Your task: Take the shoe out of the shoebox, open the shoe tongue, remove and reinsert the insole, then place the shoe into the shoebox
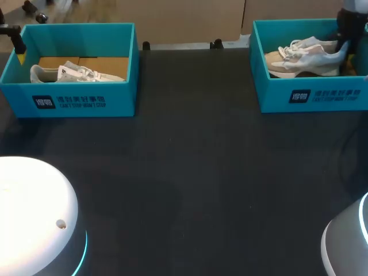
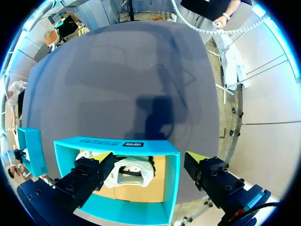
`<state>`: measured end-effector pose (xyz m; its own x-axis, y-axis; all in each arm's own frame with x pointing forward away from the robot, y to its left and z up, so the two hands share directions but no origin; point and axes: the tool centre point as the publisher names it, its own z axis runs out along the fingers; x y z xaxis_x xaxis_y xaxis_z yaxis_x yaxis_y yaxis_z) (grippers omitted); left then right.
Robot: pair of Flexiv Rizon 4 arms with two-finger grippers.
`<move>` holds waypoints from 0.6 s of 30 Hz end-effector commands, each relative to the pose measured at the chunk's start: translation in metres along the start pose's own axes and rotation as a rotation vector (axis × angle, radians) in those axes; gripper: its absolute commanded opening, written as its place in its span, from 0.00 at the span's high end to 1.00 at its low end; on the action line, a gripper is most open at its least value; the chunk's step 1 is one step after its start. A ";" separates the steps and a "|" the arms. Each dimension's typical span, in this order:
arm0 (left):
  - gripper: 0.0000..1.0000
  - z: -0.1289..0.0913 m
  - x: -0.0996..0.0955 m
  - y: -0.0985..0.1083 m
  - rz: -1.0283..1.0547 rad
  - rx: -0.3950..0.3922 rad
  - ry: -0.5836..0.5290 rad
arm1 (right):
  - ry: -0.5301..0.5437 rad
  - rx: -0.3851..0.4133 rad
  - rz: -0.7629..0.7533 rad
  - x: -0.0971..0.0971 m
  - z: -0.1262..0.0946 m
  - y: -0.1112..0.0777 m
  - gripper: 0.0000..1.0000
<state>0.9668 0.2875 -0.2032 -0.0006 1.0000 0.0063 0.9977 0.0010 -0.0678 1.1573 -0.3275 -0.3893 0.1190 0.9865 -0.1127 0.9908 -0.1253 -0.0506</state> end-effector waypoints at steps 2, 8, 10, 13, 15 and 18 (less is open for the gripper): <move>0.00 0.000 0.000 0.000 0.001 -0.001 0.002 | -0.017 0.057 0.005 0.008 -0.002 0.007 1.00; 0.00 0.000 0.000 0.000 0.001 -0.001 0.002 | -0.046 0.048 0.030 0.008 -0.026 0.007 1.00; 0.00 0.000 0.000 0.000 0.001 -0.001 0.002 | -0.049 0.041 0.043 0.006 -0.037 0.006 1.00; 0.00 0.000 0.000 0.000 0.001 -0.001 0.002 | -0.064 0.039 0.063 0.001 -0.064 0.004 1.00; 0.00 0.000 0.000 0.000 0.001 -0.001 0.002 | -0.066 0.032 0.072 -0.001 -0.077 0.002 1.00; 0.00 0.000 0.000 0.000 0.001 -0.001 0.002 | -0.063 0.013 0.084 -0.002 -0.100 -0.003 1.00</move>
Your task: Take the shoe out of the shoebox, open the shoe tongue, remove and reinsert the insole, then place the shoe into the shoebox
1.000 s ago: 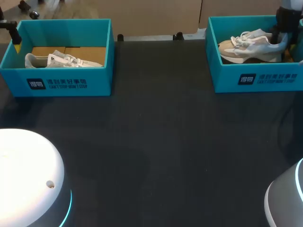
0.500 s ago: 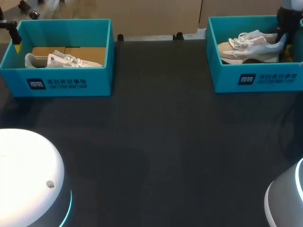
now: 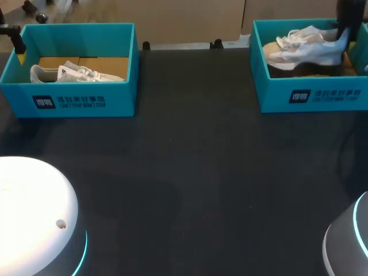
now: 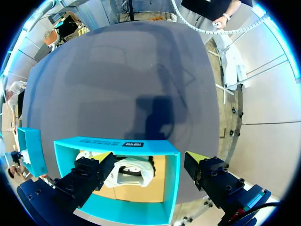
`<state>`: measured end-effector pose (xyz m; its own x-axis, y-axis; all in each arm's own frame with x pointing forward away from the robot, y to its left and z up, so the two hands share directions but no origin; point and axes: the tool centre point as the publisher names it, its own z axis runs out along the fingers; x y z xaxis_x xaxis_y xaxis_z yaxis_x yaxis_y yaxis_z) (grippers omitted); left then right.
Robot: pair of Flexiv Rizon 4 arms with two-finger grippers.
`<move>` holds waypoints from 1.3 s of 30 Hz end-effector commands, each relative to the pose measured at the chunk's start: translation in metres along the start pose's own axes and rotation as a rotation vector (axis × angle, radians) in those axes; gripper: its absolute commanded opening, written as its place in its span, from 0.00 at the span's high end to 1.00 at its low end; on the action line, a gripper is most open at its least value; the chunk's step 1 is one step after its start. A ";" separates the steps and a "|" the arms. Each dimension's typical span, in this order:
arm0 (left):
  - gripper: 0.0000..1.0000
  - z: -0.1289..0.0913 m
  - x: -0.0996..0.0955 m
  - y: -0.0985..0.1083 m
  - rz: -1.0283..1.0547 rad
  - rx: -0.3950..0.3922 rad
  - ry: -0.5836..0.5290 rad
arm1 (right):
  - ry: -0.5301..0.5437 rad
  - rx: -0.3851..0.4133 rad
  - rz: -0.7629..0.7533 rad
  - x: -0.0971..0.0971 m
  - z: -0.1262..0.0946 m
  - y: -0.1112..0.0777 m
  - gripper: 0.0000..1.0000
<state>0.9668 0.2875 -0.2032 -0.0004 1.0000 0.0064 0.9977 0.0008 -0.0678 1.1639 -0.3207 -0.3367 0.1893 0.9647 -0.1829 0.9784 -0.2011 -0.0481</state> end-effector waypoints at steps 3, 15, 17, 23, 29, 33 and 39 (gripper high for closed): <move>0.00 0.000 0.000 0.000 0.001 -0.001 0.002 | -0.005 -0.012 0.010 -0.007 -0.072 -0.014 1.00; 0.00 0.000 0.000 0.000 0.001 -0.001 0.002 | -0.155 -0.006 0.023 -0.017 -0.130 -0.055 1.00; 0.00 0.000 0.000 0.000 0.001 -0.001 0.002 | -0.170 -0.011 0.030 -0.023 -0.137 -0.059 1.00; 0.00 0.000 0.000 0.000 0.001 -0.001 0.002 | -0.213 -0.022 0.043 -0.022 -0.166 -0.077 1.00; 0.00 0.000 0.000 0.000 0.001 -0.001 0.002 | -0.214 -0.042 0.038 -0.012 -0.186 -0.094 1.00; 0.00 0.000 0.000 0.000 0.001 -0.001 0.002 | -0.225 -0.053 0.034 -0.014 -0.210 -0.104 1.00; 0.00 0.000 0.000 0.000 0.001 -0.001 0.002 | -0.258 -0.080 0.018 0.005 -0.244 -0.125 1.00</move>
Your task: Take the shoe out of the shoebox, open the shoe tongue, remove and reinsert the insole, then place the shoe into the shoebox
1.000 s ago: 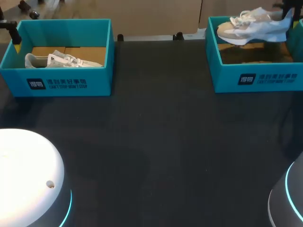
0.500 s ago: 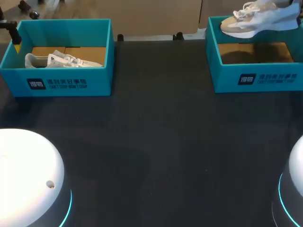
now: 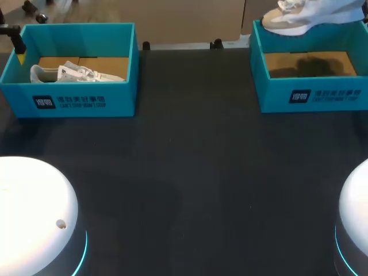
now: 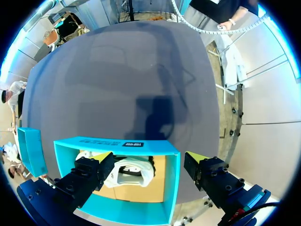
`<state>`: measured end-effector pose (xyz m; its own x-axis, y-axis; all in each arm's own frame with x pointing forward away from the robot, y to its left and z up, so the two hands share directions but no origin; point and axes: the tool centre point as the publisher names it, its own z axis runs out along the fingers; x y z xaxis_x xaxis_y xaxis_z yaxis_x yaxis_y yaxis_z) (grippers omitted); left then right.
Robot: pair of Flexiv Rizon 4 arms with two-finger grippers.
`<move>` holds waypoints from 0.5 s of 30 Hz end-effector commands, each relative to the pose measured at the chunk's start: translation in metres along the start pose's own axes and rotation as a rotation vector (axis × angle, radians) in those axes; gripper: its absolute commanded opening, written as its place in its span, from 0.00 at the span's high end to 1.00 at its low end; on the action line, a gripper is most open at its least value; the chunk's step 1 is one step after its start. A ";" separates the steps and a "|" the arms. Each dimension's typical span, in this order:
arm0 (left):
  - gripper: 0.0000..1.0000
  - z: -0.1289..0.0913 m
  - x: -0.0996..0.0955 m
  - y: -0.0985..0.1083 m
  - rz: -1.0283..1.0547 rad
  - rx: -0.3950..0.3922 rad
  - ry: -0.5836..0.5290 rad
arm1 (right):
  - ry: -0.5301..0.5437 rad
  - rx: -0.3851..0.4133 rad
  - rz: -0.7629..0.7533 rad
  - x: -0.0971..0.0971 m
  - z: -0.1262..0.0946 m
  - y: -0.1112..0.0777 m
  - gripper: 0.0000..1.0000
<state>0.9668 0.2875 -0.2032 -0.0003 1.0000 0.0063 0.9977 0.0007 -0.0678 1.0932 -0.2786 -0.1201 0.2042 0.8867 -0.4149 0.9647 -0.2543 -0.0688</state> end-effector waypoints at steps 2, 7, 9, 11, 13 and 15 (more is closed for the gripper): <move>0.00 0.000 0.000 0.000 0.000 -0.001 0.002 | -0.005 -0.124 -0.039 0.021 -0.036 -0.048 1.00; 0.00 0.000 0.000 0.000 0.000 -0.001 0.002 | 0.014 -0.126 -0.064 0.051 -0.043 -0.078 1.00; 0.00 0.000 0.000 0.000 0.000 -0.001 0.002 | 0.030 -0.140 -0.063 0.060 -0.046 -0.093 1.00; 0.00 0.000 0.000 0.000 0.000 -0.001 0.002 | 0.025 -0.132 -0.051 0.069 -0.050 -0.108 1.00; 0.00 0.000 0.000 0.000 0.000 -0.001 0.002 | 0.023 -0.124 -0.037 0.076 -0.053 -0.123 1.00; 0.00 0.000 0.000 0.000 0.000 -0.001 0.002 | 0.031 -0.132 -0.036 0.083 -0.057 -0.138 1.00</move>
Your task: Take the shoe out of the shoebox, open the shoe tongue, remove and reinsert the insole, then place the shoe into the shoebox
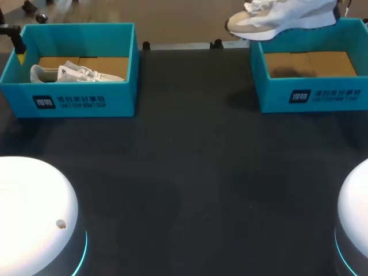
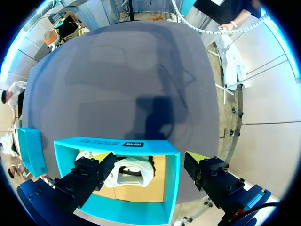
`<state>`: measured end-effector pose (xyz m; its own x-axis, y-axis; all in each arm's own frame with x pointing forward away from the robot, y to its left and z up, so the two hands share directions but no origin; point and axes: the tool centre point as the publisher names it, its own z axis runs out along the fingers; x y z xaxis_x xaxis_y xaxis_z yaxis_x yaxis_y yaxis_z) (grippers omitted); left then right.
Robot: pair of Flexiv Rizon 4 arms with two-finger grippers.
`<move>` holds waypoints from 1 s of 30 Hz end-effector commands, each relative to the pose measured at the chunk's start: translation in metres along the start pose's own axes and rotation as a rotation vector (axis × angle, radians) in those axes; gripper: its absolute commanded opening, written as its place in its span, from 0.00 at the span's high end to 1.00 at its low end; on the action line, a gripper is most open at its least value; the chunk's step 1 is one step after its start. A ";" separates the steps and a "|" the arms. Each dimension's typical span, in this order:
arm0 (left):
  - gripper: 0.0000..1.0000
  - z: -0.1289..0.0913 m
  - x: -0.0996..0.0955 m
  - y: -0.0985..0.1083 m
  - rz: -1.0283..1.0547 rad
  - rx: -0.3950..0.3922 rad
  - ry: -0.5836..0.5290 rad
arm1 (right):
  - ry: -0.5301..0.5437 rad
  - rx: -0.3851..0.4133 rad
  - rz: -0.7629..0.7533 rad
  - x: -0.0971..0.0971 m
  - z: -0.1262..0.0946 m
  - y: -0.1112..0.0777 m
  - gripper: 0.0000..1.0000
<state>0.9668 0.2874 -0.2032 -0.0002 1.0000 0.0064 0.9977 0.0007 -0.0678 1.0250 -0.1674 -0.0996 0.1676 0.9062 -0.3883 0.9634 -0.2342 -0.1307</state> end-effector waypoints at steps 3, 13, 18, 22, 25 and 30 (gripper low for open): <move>0.00 0.000 0.000 0.000 0.000 -0.001 0.002 | 0.030 -0.184 -0.003 0.015 -0.005 -0.061 1.00; 0.00 0.000 0.000 0.000 0.000 -0.001 0.002 | 0.029 -0.182 -0.026 0.020 -0.005 -0.065 1.00; 0.00 0.000 0.000 0.000 0.000 -0.001 0.002 | 0.029 -0.182 -0.026 0.020 -0.005 -0.065 1.00; 0.00 0.000 0.000 0.000 0.000 -0.001 0.002 | 0.033 -0.188 -0.004 0.017 -0.010 -0.069 1.00; 0.00 0.000 0.000 0.000 0.000 -0.001 0.002 | -0.001 -0.184 0.019 0.024 -0.010 -0.092 1.00; 0.00 0.000 0.000 0.000 0.000 -0.001 0.002 | 0.023 -0.197 0.037 0.035 -0.005 -0.132 1.00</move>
<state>0.9668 0.2874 -0.2031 -0.0003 1.0000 0.0065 0.9977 0.0007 -0.0677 0.9257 -0.1067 -0.0906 0.1969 0.9060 -0.3746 0.9740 -0.2244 -0.0308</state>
